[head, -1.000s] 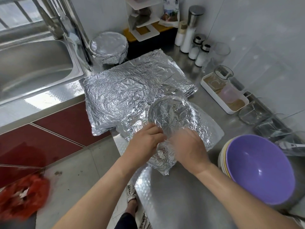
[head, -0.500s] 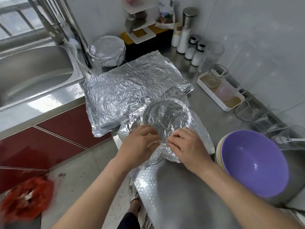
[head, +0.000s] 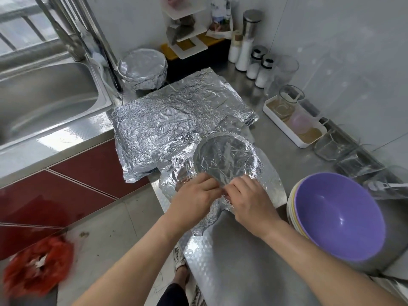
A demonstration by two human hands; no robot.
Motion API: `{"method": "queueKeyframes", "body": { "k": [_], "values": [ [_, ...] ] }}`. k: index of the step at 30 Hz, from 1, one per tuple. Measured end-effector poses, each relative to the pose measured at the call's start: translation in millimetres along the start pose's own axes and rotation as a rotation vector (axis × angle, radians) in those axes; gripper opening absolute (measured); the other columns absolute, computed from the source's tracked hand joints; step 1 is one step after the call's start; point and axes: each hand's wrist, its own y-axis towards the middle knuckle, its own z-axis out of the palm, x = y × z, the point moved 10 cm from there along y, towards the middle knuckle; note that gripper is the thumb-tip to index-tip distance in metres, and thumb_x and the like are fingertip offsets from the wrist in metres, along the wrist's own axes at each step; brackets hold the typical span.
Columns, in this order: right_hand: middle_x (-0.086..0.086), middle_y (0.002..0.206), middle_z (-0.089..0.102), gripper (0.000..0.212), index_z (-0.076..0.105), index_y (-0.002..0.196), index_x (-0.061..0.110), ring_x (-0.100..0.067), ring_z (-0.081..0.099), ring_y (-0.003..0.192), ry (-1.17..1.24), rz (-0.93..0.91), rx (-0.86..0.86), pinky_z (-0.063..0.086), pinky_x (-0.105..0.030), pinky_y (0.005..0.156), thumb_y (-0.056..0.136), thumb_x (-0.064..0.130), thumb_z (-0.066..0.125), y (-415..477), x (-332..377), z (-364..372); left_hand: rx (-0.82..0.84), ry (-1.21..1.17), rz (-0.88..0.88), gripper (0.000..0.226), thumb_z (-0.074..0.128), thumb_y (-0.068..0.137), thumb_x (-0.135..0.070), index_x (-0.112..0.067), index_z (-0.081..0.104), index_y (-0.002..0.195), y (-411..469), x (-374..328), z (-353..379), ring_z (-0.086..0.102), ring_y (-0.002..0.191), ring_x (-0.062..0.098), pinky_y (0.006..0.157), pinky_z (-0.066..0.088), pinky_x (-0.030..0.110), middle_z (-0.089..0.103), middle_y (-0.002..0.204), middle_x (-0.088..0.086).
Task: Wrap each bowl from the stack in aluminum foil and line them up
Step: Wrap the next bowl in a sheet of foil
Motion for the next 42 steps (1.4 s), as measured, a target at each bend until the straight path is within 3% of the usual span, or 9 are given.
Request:
{"method": "queueKeyframes", "body": {
  "k": [5,9,12,15,18,22,29,36,42],
  "values": [
    [-0.003,0.078,0.055,0.011,0.060,0.080,0.012,-0.023,0.049,0.071,-0.005,-0.005,-0.069,0.038,-0.032,0.064,0.087,0.003,0.058,4.4,13.8,-6.1,0.009,0.004,-0.034,0.025,0.054,0.080,0.002,-0.011,0.075,0.088,-3.8,13.3,-6.2,0.055,0.087,0.020,0.073,0.049,0.029,0.067,0.087,0.000],
    [0.001,0.085,0.056,0.006,0.064,0.089,0.015,-0.020,0.050,0.077,0.095,-0.032,-0.010,0.041,-0.032,0.068,0.086,0.010,0.066,3.4,17.9,0.2,0.015,-0.011,-0.142,0.028,0.073,0.073,0.009,-0.013,0.075,0.090,-15.9,34.4,-9.6,0.057,0.089,0.022,0.071,0.050,0.030,0.066,0.090,0.000],
    [-0.001,0.088,0.057,0.010,0.066,0.093,0.014,-0.021,0.051,0.079,0.114,-0.047,0.003,0.043,-0.033,0.071,0.084,0.009,0.067,1.5,11.6,-2.6,0.006,-0.072,-0.214,0.017,0.065,0.086,-0.011,-0.016,0.076,0.097,-16.4,36.3,-14.9,0.056,0.093,0.019,0.072,0.050,0.029,0.067,0.098,0.000],
    [-0.002,0.087,0.059,0.003,0.067,0.085,0.012,-0.022,0.053,0.079,0.082,-0.045,-0.031,0.040,-0.033,0.072,0.084,0.012,0.070,3.0,6.7,-4.8,0.060,-0.147,-0.229,0.026,0.055,0.092,-0.035,-0.022,0.077,0.099,-8.7,28.4,-8.6,0.057,0.091,0.017,0.071,0.048,0.026,0.067,0.096,-0.004],
    [-0.003,0.084,0.059,0.005,0.067,0.081,0.012,-0.022,0.051,0.076,0.074,-0.044,-0.053,0.039,-0.033,0.070,0.083,0.011,0.071,2.3,5.7,-1.9,0.081,-0.126,-0.203,0.028,0.055,0.091,-0.037,-0.021,0.077,0.096,-7.0,26.6,0.4,0.058,0.083,0.018,0.064,0.052,0.032,0.067,0.088,-0.004],
    [-0.004,0.078,0.057,0.010,0.064,0.077,0.011,-0.023,0.047,0.073,0.075,-0.018,-0.084,0.037,-0.033,0.069,0.079,0.005,0.073,3.4,8.5,1.4,0.058,-0.080,-0.175,0.012,0.069,0.085,-0.021,-0.018,0.078,0.092,-8.5,26.4,1.3,0.057,0.082,0.020,0.061,0.051,0.035,0.067,0.084,-0.004],
    [0.002,0.086,0.059,0.015,0.068,0.087,0.015,-0.020,0.053,0.078,0.185,-0.011,-0.043,0.039,-0.034,0.070,0.093,0.023,0.057,3.7,5.1,-8.4,0.008,-0.046,-0.162,0.023,0.079,0.071,0.000,-0.014,0.077,0.090,-17.8,33.7,-6.6,0.058,0.087,0.022,0.066,0.053,0.035,0.069,0.090,-0.001],
    [0.001,0.088,0.060,0.007,0.069,0.084,0.013,-0.020,0.054,0.079,0.138,-0.077,-0.083,0.039,-0.033,0.071,0.086,0.020,0.069,2.4,7.5,-9.6,0.024,-0.077,-0.157,0.023,0.060,0.090,-0.031,-0.017,0.076,0.097,-12.1,19.7,-9.5,0.055,0.088,0.017,0.072,0.045,0.025,0.066,0.093,-0.001],
    [-0.002,0.083,0.059,0.005,0.067,0.081,0.013,-0.023,0.054,0.074,0.064,-0.117,-0.093,0.042,-0.035,0.068,0.085,0.013,0.071,-0.4,9.0,-8.6,0.023,-0.045,-0.140,0.027,0.055,0.091,-0.032,-0.017,0.078,0.094,-13.7,24.6,-4.1,0.057,0.083,0.017,0.065,0.048,0.027,0.068,0.089,-0.004]
  ]
}}
